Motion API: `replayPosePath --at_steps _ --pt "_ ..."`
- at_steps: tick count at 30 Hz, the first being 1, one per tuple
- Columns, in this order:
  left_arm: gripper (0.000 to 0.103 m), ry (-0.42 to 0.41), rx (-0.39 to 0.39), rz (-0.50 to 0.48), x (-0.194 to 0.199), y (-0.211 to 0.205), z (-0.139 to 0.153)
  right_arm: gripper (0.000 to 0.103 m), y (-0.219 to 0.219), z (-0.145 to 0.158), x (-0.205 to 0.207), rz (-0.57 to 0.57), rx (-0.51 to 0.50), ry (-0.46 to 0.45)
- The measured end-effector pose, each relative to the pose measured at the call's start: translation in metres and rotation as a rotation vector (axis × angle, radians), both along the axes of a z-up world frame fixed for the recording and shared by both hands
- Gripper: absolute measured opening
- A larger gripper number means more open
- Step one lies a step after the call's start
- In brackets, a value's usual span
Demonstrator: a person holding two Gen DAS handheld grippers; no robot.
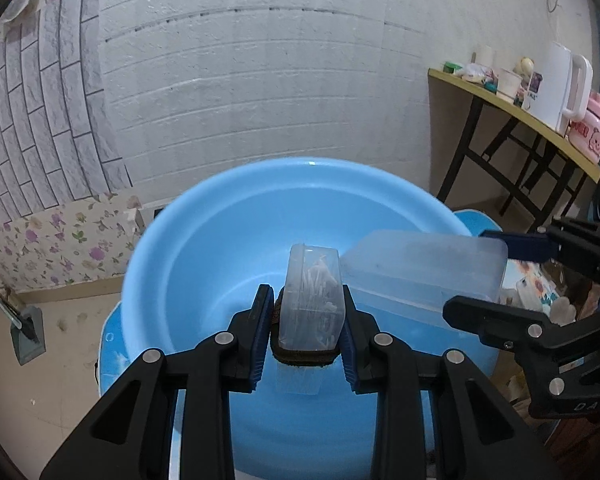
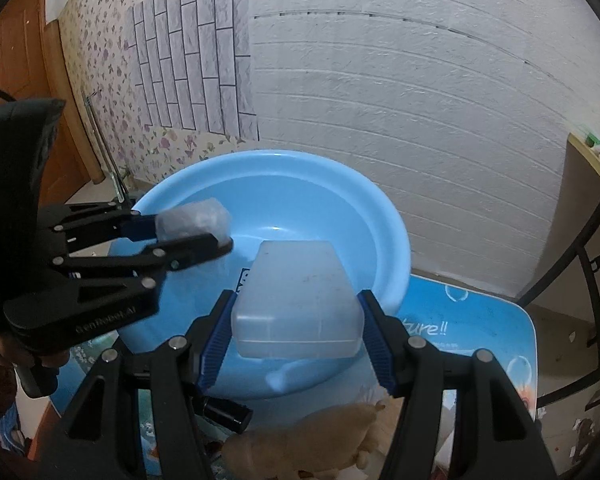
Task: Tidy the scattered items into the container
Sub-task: 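Carry both held boxes over the light-blue basin, then lower both boxes into the basin and open both grippers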
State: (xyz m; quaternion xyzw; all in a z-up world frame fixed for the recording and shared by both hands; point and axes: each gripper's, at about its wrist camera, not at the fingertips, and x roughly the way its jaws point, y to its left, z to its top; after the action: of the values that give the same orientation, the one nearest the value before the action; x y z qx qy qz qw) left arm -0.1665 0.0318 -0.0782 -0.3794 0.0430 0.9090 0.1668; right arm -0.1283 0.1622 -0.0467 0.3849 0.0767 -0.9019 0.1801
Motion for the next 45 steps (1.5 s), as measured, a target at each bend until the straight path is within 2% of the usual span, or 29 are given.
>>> replayPosePath --at_steps 5,11,18,27,30,32,35,41,45 --pt "0.030 -0.026 -0.017 0.009 0.003 0.002 -0.013 0.060 -0.005 -0.009 -0.002 0.031 -0.007 -0.021" --pt "0.030 -0.011 -0.030 0.024 0.011 0.003 -0.013 0.060 -0.013 -0.018 -0.001 0.055 -0.007 -0.060" --pt "0.031 -0.020 0.001 0.035 0.017 -0.006 -0.010 0.060 -0.013 -0.020 0.009 0.060 -0.021 -0.066" --pt "0.040 -0.005 0.017 0.040 0.026 -0.010 -0.005 0.061 -0.015 -0.018 0.013 0.061 -0.040 -0.078" --pt "0.048 -0.005 0.017 0.040 0.030 -0.012 -0.002 0.061 -0.016 -0.016 0.012 0.056 -0.036 -0.080" --pt "0.060 -0.003 0.016 0.050 0.034 -0.015 0.001 0.061 -0.017 -0.015 0.013 0.057 -0.034 -0.077" --pt "0.071 0.010 0.022 0.072 0.041 -0.021 0.006 0.061 -0.017 -0.013 0.016 0.057 -0.041 -0.074" --pt "0.083 0.031 0.010 0.116 0.060 -0.026 0.016 0.061 -0.014 -0.006 0.032 0.048 -0.024 -0.033" --pt "0.087 0.036 -0.003 0.134 0.077 -0.026 0.018 0.061 -0.009 -0.002 0.047 0.055 -0.037 -0.023"
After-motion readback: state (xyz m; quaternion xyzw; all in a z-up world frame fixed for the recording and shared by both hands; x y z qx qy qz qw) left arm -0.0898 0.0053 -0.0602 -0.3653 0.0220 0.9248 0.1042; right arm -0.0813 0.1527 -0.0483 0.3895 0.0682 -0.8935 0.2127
